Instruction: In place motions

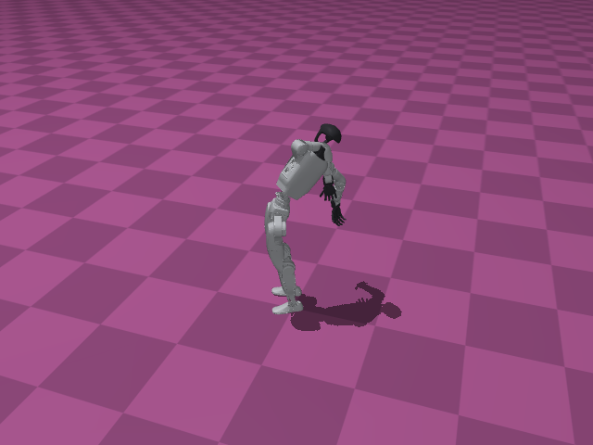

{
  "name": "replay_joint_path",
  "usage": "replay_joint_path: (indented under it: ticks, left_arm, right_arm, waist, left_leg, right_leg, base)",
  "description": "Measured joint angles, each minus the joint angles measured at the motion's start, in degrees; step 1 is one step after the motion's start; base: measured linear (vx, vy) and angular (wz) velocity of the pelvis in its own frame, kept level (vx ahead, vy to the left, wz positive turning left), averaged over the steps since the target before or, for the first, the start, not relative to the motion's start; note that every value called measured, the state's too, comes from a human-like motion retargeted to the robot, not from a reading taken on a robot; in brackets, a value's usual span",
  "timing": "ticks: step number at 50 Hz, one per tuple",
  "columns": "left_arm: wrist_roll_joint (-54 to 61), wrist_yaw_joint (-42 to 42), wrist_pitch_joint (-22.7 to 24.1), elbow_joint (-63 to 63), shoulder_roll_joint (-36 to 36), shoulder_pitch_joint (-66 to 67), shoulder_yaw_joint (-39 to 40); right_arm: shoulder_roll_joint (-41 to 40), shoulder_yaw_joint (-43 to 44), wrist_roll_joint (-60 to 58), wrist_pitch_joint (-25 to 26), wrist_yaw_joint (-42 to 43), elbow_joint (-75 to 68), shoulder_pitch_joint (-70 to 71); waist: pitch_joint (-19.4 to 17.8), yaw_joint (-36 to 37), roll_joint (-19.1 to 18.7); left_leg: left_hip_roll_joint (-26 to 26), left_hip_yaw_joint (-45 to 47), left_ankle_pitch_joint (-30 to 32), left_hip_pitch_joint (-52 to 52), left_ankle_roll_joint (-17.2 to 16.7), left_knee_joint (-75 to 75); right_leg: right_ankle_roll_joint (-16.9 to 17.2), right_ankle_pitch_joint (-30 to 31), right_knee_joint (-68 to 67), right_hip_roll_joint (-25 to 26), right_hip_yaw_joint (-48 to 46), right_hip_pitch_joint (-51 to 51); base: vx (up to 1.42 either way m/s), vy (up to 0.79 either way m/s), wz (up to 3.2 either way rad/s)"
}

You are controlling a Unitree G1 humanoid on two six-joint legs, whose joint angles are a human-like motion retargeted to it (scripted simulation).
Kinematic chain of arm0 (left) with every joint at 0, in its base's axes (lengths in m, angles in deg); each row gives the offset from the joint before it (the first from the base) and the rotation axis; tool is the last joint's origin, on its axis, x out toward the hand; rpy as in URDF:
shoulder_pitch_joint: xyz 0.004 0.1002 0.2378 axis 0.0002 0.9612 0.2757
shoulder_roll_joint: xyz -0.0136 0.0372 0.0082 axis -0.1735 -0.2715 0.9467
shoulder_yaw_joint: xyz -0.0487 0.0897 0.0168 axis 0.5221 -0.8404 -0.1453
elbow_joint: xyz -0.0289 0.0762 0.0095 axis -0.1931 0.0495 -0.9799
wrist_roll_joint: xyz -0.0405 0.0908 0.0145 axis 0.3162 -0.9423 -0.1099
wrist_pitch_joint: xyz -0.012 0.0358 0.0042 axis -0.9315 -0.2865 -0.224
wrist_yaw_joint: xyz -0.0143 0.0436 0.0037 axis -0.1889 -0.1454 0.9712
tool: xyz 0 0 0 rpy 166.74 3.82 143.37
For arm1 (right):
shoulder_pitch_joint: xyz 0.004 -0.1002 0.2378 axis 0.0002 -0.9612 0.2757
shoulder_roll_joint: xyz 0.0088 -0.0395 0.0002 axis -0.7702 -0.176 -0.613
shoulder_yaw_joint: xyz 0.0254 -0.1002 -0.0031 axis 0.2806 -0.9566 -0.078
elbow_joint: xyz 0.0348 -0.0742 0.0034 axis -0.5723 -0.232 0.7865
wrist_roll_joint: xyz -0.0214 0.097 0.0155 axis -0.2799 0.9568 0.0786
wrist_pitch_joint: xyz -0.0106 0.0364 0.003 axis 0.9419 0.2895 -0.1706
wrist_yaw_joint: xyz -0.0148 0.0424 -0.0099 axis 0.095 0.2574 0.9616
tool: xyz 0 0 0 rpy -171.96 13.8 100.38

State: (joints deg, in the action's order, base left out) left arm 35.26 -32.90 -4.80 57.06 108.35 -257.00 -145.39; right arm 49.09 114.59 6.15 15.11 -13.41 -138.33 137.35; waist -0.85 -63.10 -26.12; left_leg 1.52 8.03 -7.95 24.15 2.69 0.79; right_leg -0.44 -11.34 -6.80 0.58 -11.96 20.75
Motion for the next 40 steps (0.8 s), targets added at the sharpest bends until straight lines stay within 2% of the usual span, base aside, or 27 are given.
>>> replay_joint_path:
  ticks: [10,15,18,23,30,33,40]
  left_arm:
    - [-3.57,5.67,1.0,6.8,0.0,0.0,0.0]
    - [-1.16,8.32,1.54,7.61,0.0,0.0,0.0]
    - [0.41,9.25,0.93,6.1,0.0,0.0,0.0]
    - [-1.57,8.77,-0.84,2.73,0.0,0.0,0.0]
    - [-4.11,6.27,-2.28,-1.47,0.0,0.0,0.0]
    - [-2.72,6.28,-2.12,-3.36,0.0,0.0,0.0]
    - [-4.58,5.63,-1.68,-3.95,0.0,0.0,0.0]
  right_arm:
    - [0.0,0.0,1.57,3.2,-2.11,-10.05,-3.17]
    - [0.0,0.03,4.3,3.26,-4.18,-13.45,-4.27]
    - [0.0,0.03,7.58,3.08,-5.01,-13.71,-3.93]
    - [0.0,0.02,6.29,2.46,-3.76,-10.42,-4.63]
    - [0.0,0.01,-6.29,0.45,-0.39,-4.48,-5.67]
    - [0.0,0.01,-8.94,-0.27,0.41,-3.65,-6.2]
    - [0.0,0.03,-1.15,-0.86,-3.07,-3.58,-6.51]
  waist:
    - [0.98,-3.09,0.19]
    - [2.02,0.2,0.1]
    - [2.85,-0.99,0.1]
    - [3.66,-6.03,0.3]
    - [5.68,-14.42,0.56]
    - [6.16,-12.68,0.39]
    - [7.46,-18.85,0.32]
  left_leg:
    - [-2.43,6.59,-1.38,0.22,-2.11,-2.63]
    - [-1.88,9.45,-2.4,0.76,-2.28,-2.82]
    - [-1.99,9.26,-2.89,1.18,-2.0,-2.28]
    - [-3.21,7.11,-3.17,0.95,-2.0,-2.44]
    - [-6.09,6.69,-4.85,0.98,-2.55,-3.53]
    - [-6.38,16.26,-6.69,3.17,-3.79,-3.91]
    - [-8.68,30.11,-8.41,7.02,-7.0,-3.08]
  right_leg:
    - [-0.24,1.91,0.38,1.97,6.55,-2.3]
    - [-2.29,2.56,0.45,3.62,9.37,-2.68]
    - [-3.23,3.31,-0.09,4.75,9.31,-3.79]
    - [-1.35,4.04,-1.2,3.41,7.04,-5.42]
    - [1.62,4.9,-3.49,2.57,4.06,-7.94]
    - [2.52,4.72,-3.37,3.68,10.95,-6.8]
    - [6.03,7.79,-3.47,6.75,15.55,-9.51]
  base:
    - [-0.07,0.03,-0.67]
    - [-0.01,0.03,-0.49]
    - [0.01,0.0,0.09]
    - [-0.02,-0.03,0.45]
    - [-0.03,-0.09,-0.02]
    - [-0.09,-0.09,-2.44]
    - [-0.1,-0.06,-1.94]
